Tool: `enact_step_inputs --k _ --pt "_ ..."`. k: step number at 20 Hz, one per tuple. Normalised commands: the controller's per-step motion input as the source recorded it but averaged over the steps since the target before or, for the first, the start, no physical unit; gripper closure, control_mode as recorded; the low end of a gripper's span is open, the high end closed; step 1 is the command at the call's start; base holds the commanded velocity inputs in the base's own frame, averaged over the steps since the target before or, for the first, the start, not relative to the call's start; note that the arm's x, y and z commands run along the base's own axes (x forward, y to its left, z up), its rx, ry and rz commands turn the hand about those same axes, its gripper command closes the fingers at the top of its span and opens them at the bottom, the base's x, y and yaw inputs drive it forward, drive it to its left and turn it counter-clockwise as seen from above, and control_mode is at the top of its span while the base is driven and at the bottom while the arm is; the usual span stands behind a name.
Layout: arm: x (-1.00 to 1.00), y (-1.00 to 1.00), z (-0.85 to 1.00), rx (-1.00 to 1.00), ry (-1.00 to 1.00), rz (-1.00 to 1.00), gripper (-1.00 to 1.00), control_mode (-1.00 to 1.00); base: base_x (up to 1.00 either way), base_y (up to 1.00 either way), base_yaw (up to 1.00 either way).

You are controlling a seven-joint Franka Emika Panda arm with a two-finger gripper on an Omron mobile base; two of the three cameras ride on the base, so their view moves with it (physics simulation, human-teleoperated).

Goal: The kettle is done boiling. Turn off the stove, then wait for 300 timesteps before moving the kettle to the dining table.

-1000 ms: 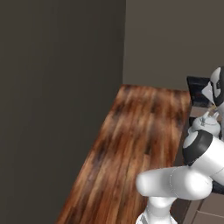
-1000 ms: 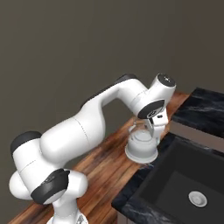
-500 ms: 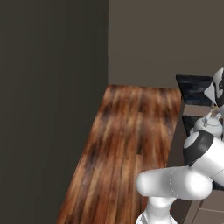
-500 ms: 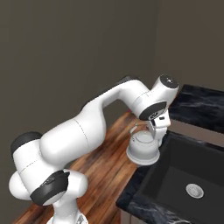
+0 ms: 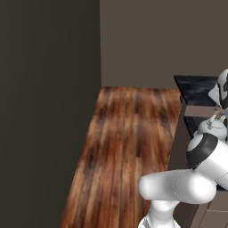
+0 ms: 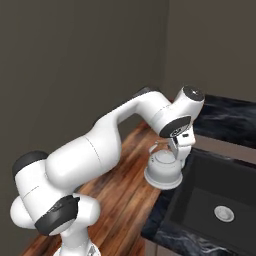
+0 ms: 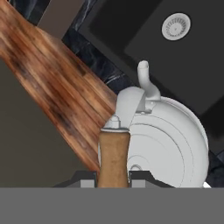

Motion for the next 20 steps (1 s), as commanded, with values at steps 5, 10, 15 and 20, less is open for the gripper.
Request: enact_step_inputs --k 5,10,15,20 --pt "0.00 0.00 0.00 0.00 0.00 0.00 1.00 1.00 0.05 0.41 -0.16" --pt "0.00 0.00 0.00 0.00 0.00 0.00 1.00 1.00 0.01 0.57 -0.12" --pt "0.00 0.00 0.00 0.00 0.00 0.00 1.00 1.00 0.04 0.59 -0.13" --pt "0.00 0.00 0.00 0.00 0.00 0.00 1.00 1.00 0.22 0.43 -0.14"
